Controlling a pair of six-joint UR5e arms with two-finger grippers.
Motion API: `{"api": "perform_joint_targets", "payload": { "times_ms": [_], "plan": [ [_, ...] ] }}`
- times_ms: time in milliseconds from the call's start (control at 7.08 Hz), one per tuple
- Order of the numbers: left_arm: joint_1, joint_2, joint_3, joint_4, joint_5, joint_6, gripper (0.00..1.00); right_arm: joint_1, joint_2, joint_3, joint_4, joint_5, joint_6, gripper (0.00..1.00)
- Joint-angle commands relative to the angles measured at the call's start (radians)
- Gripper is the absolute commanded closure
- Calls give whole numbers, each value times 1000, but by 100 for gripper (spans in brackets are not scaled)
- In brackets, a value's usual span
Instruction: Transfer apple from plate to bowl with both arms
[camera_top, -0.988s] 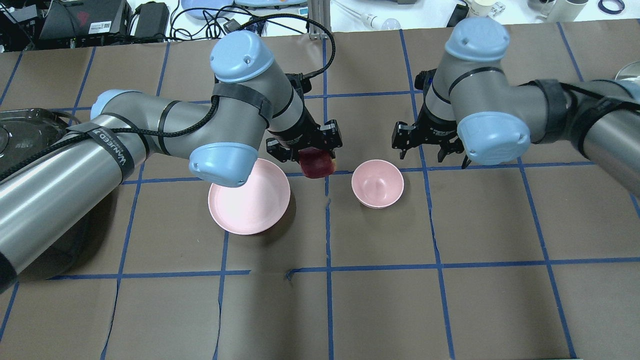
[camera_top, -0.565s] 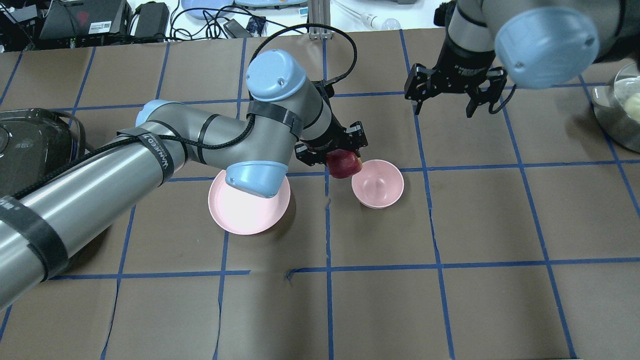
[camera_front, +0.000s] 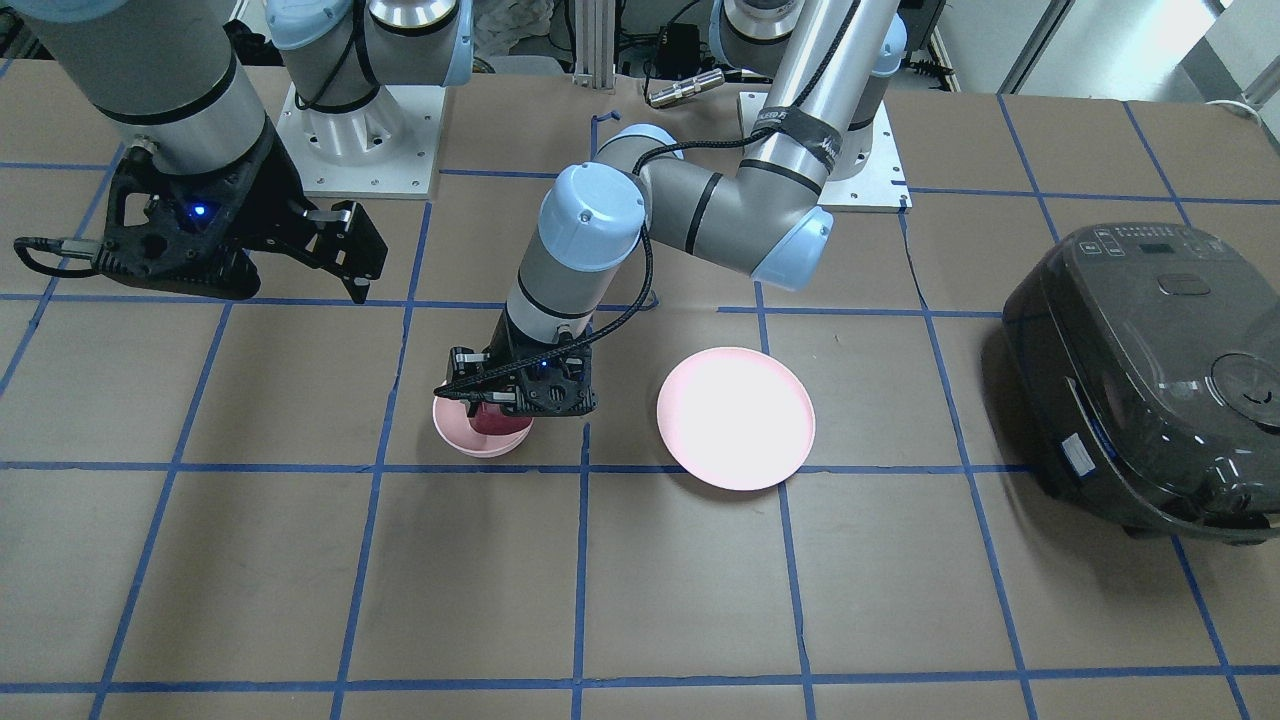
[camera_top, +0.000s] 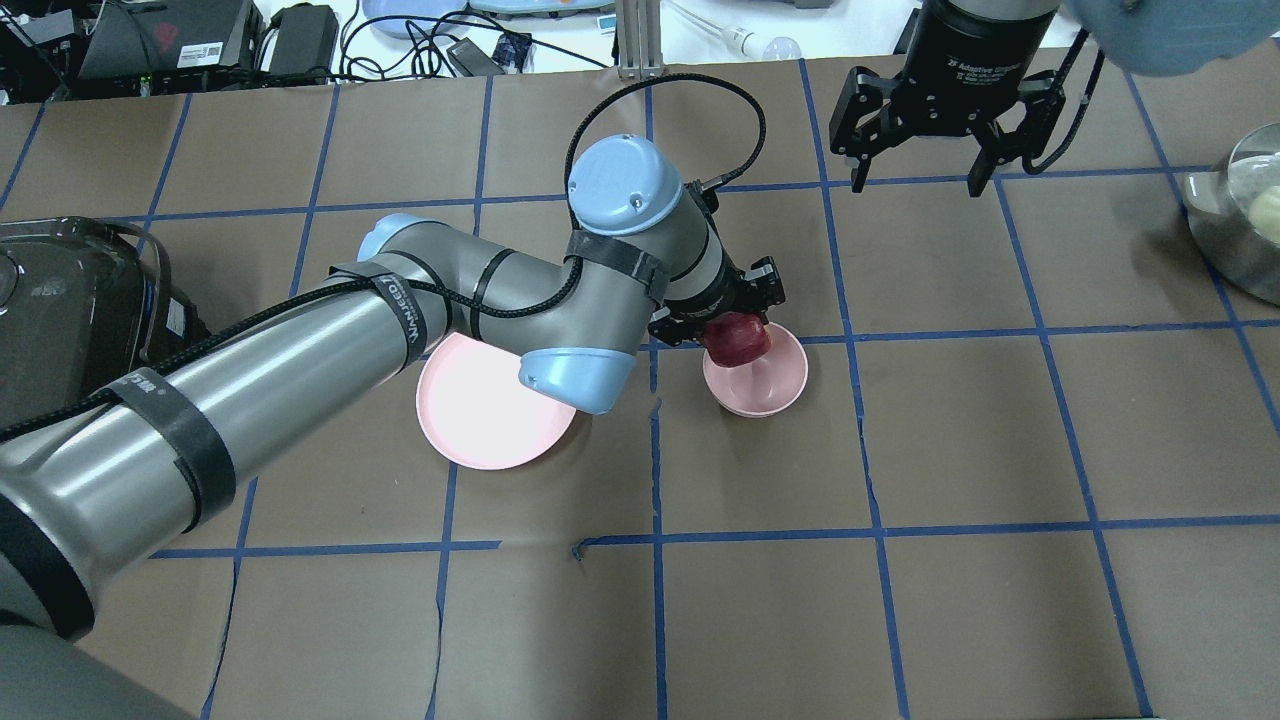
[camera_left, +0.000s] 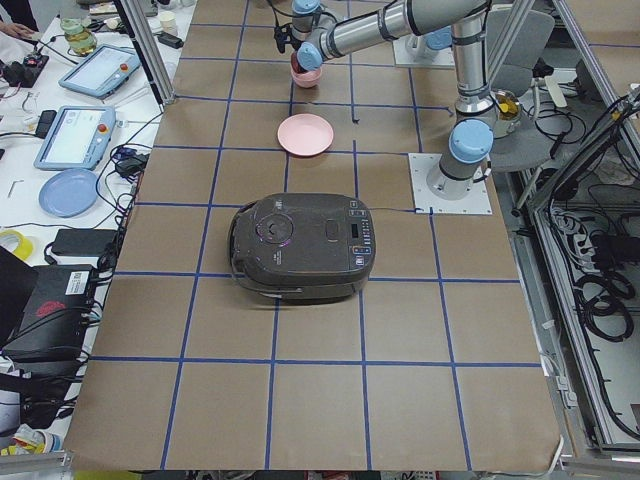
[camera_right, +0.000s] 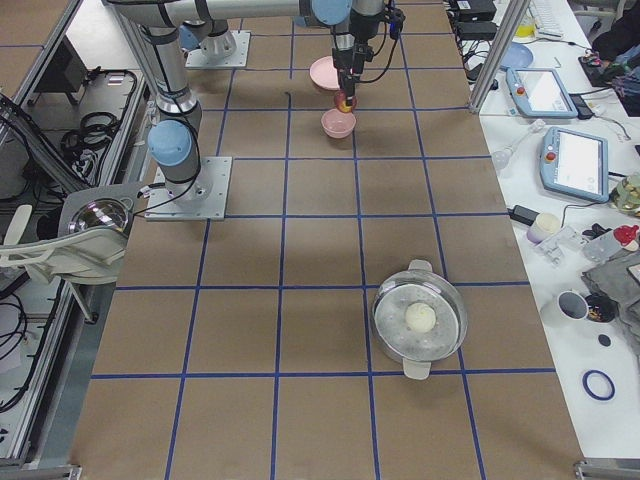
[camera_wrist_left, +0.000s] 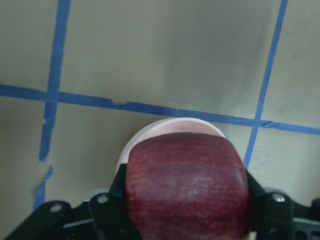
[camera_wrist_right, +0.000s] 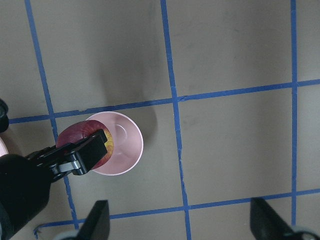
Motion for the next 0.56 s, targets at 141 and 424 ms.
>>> {"api": "perform_joint_targets", "payload": {
  "times_ms": [141, 424],
  "plan": [
    [-11, -37, 8, 9, -9, -5, 30, 0, -1, 0, 3, 1, 0, 0],
    [-11, -43, 6, 0, -15, -11, 4, 0, -1, 0, 1, 1, 0, 0]
  ]
}}
